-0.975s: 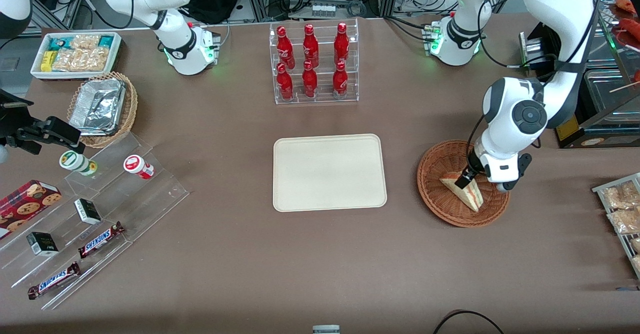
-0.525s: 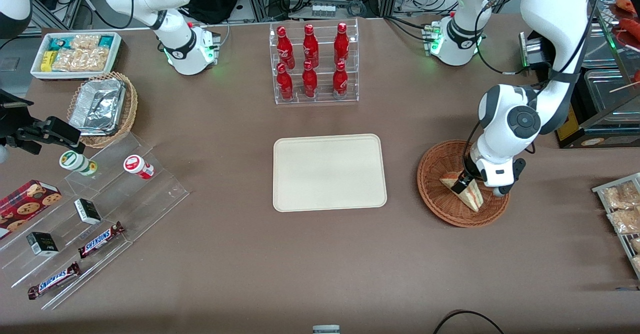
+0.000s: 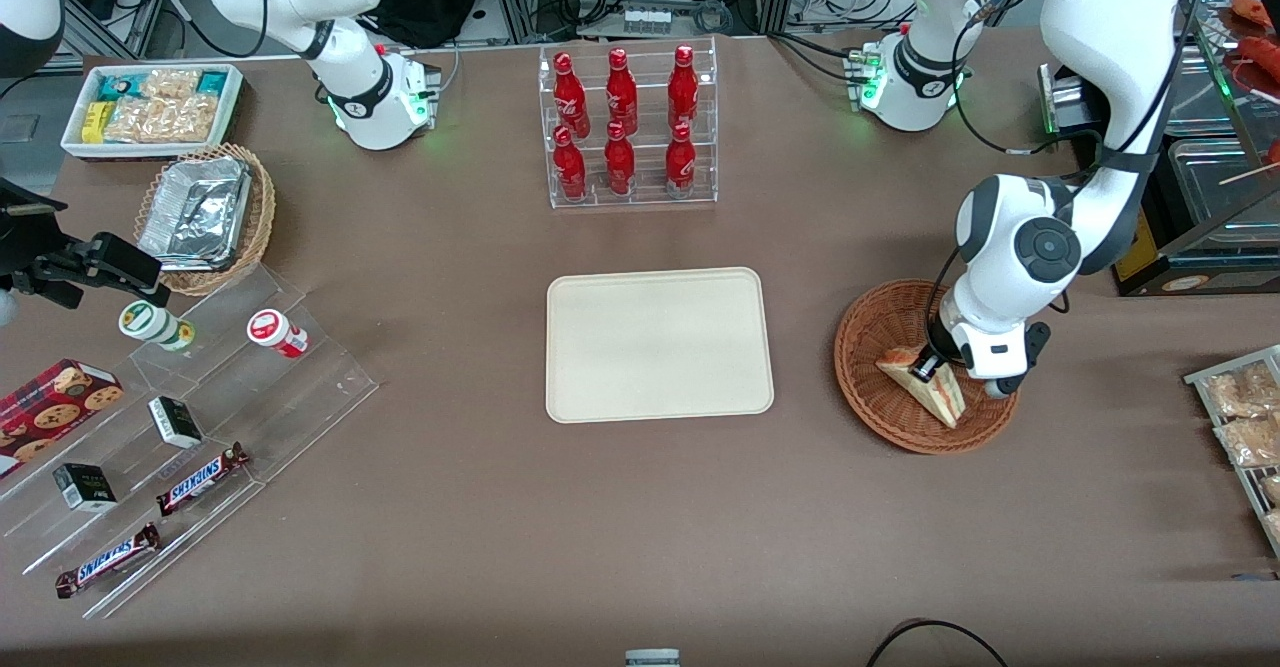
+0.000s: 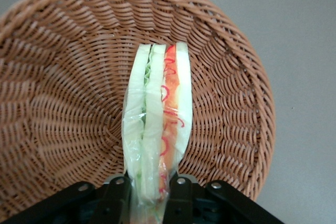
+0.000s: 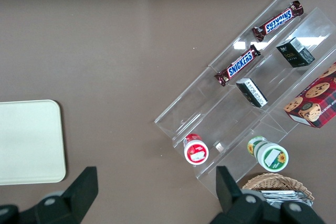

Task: Place sandwich from basket to tray
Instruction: 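Lift the sandwich and carry it over the cream tray, then lower the sandwich onto the tray and open the left gripper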

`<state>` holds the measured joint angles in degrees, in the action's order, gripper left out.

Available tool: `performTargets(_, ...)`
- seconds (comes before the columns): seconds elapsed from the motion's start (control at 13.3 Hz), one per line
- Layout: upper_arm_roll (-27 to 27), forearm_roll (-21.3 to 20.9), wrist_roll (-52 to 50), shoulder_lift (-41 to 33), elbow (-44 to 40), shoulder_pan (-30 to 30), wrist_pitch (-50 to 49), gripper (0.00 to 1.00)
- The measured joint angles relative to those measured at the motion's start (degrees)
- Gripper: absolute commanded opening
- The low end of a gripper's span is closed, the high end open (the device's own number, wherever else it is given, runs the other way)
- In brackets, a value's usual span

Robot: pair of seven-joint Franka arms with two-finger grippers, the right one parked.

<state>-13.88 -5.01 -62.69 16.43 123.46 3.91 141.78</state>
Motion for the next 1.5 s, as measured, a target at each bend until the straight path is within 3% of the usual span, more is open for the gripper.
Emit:
performTargets(0.3,-0.86,-0.05,0.17,-3.73,-13.96,-1.78,-24.13,0.11)
performTargets(0.53,-1.16,-0.04,0.79,-4.15,-24.51,-8.36,-35.31,0.11)
performTargets(1.05,-1.74,0.41,4.37,0.32,-25.64,-27.19,-33.09,0.12)
performTargets(1.5,-1.72,0.2,5.95,14.15,-25.51,-35.37,-15.19,0.13)
